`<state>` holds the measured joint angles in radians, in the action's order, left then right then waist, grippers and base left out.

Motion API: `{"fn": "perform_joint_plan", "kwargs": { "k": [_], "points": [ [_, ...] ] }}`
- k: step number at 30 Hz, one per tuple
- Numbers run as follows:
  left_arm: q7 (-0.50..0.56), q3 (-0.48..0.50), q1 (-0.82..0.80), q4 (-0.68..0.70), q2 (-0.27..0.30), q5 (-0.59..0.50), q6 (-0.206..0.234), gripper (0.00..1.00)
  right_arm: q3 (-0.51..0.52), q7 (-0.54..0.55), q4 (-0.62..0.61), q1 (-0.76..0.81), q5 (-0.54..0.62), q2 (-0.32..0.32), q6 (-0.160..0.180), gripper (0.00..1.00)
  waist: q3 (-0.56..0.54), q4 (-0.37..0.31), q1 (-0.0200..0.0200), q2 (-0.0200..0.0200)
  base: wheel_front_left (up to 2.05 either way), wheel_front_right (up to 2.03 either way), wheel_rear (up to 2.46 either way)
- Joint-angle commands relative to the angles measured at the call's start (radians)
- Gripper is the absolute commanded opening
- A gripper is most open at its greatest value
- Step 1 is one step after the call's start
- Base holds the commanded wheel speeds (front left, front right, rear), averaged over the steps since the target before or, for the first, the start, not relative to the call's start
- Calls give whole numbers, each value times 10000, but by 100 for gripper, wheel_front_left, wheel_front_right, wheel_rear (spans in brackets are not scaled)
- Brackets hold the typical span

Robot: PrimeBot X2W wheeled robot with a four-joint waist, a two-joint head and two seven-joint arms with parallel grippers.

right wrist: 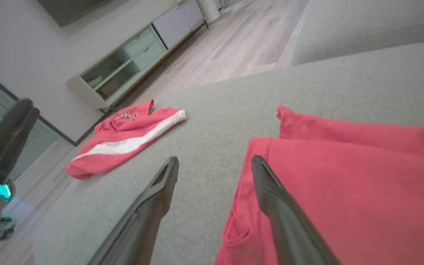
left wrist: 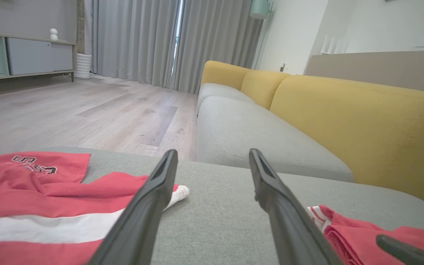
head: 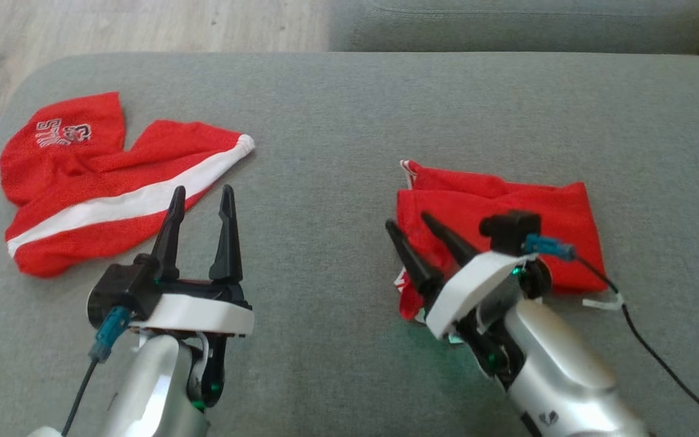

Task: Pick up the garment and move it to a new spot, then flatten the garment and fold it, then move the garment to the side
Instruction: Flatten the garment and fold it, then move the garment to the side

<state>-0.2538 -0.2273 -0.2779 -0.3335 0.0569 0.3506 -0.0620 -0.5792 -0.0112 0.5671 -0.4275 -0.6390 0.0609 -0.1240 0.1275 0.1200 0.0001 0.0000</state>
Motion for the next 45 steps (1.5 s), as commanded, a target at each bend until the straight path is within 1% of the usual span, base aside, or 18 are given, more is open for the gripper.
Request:
{"fn": "perform_joint_plan", "kwargs": {
  "k": [1,3,5,9,10,15,17,20,23,27,31,40,45],
  "points": [
    [-80,357,-281,394,77,-98,-7,100,-28,-325,-377,-537,-60,-106,-67,100,-24,-168,-1,0,0,0,0],
    [-80,372,-298,443,69,-100,-18,100,255,-629,-358,-781,189,-106,-67,100,-51,-310,-1,0,0,0,0],
    [-80,395,-301,515,59,-102,-25,100,710,-893,-307,-981,675,-106,-67,100,-74,-461,-1,0,0,0,0],
    [-80,483,-269,692,44,-129,-13,100,2153,-1202,-304,-1086,1979,-14,-67,100,-109,-756,-1,0,0,0,0],
    [-80,483,-269,692,44,-129,-13,100,2153,-1202,-304,-1086,1979,-14,-67,100,-109,-756,-1,0,0,0,0],
    [-80,629,-199,957,19,-153,-31,100,3651,-1294,-1084,-603,3592,436,-67,100,-70,-1095,-1,0,0,0,0],
    [-80,605,-159,1057,3,-162,-77,100,4227,-1307,-1418,-265,4061,545,-67,100,-55,-1198,-1,0,0,0,0],
    [-80,583,-72,1125,-18,-226,-95,100,4896,-1441,-1979,309,4563,508,-67,100,-52,-1328,-1,0,0,0,0],
    [-80,620,54,1182,-31,-390,-93,100,5432,-1676,-2490,929,4761,283,-67,100,-60,-1434,-1,0,0,0,0],
    [-80,732,316,1340,-49,-542,-57,100,5700,-1907,-2848,1619,4817,24,-67,100,-84,-1520,-1,0,0,0,0],
    [-80,760,565,1441,-59,-720,-47,100,5727,-1968,-2927,1922,4797,-77,-67,100,-89,-1543,-1,0,0,0,0],
    [-80,518,535,1506,-64,-604,37,100,5768,-1875,-2971,1832,4708,-103,-67,100,2,-1427,-1,0,0,0,0],
    [-80,410,367,1481,-65,-586,34,100,5824,-1407,-2742,1601,4887,-105,-67,100,227,-1265,-1,0,0,0,0]
  ]
}}
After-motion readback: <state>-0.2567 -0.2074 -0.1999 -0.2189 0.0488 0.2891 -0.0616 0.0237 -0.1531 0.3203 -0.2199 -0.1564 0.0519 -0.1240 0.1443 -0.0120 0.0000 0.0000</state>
